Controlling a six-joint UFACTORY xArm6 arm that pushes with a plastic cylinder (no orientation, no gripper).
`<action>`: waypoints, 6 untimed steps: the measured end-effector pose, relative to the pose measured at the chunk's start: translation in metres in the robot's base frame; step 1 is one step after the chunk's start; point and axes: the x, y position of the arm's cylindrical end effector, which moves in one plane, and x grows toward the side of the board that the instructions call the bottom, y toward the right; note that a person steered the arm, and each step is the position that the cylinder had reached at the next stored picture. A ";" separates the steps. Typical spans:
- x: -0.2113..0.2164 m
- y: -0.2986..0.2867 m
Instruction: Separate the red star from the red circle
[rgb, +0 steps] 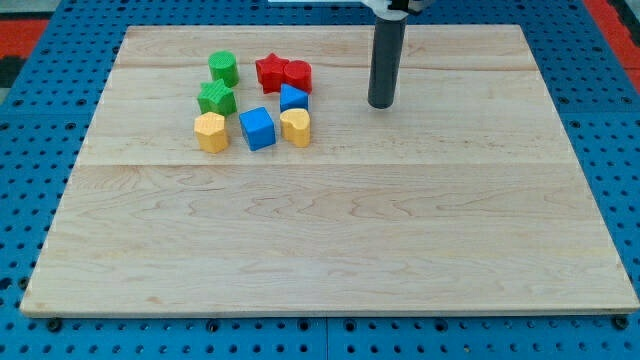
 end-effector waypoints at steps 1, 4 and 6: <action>0.000 0.000; -0.013 0.013; -0.069 -0.104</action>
